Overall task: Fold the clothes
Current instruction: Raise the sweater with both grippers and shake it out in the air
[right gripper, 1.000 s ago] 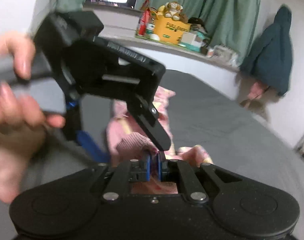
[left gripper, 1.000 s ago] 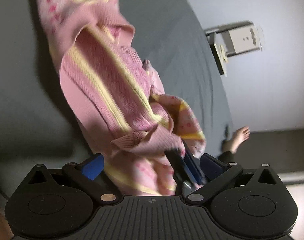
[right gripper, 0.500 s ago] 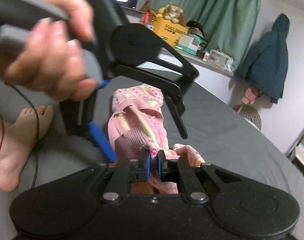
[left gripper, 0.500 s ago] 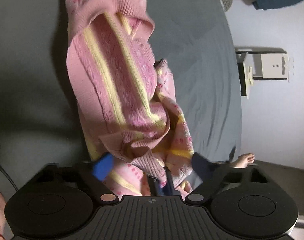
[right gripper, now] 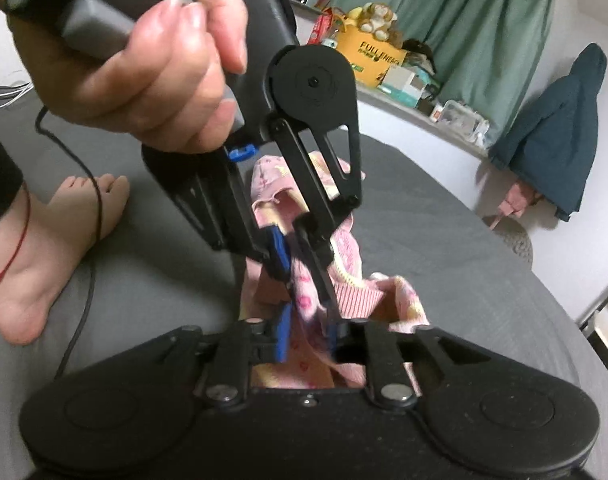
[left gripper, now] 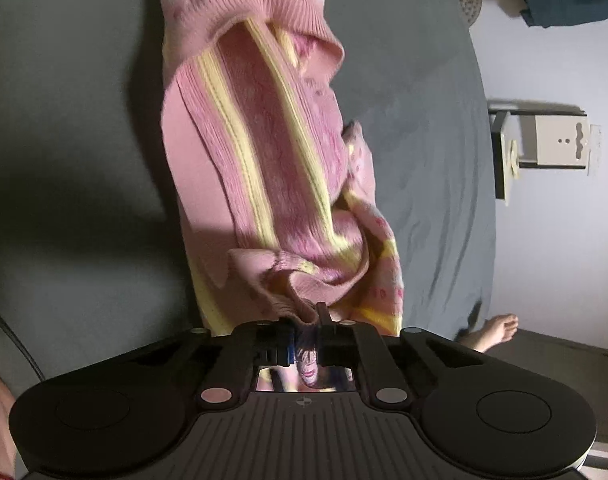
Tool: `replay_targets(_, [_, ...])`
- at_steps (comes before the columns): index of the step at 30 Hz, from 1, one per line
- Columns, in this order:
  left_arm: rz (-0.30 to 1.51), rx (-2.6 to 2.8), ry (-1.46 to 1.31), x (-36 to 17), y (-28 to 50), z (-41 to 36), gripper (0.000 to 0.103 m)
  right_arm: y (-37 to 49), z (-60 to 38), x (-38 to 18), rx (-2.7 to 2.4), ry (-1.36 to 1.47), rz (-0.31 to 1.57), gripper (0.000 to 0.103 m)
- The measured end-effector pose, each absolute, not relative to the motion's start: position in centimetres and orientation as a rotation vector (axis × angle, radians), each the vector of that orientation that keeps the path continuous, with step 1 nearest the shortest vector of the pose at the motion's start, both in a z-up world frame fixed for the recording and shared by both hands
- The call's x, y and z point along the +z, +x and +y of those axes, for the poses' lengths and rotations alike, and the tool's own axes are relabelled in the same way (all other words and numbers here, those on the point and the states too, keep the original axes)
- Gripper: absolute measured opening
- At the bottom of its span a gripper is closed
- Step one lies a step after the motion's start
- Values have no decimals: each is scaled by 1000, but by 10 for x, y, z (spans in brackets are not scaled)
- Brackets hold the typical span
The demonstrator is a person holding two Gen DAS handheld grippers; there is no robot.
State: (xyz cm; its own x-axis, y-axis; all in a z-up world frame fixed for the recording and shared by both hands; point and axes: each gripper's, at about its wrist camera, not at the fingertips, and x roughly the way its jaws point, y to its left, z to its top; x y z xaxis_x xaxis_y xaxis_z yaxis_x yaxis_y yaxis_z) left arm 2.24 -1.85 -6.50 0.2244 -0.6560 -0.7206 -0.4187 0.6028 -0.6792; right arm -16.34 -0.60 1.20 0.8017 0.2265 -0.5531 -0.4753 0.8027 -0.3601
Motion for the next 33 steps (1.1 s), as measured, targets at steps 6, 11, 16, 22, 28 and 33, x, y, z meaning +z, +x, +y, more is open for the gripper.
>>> replay_targets(6, [1400,-175,-809,-63,27,-12,6,-156,-44,43,439,-474,410,48])
replay_targets(11, [1433,-143,-682,-67,28,-11,6,-90,-50,84,576,-483,385,53])
replay_targets(16, [1465,-157,-672,-69,30,-11,6,6,-4,100,777,-279,613,52])
replay_targets(22, [1481,-138,-755,-80,33,-4,6,81,92,63,800,-244,943,34])
replay_targets(28, [1479,-145,-776,-81,28,-3,7,107,143,14,673,-369,1145,29])
replay_targets(33, [1484,-143,-787,-81,32,-8,7,106,150,-8,625,-468,1149,14])
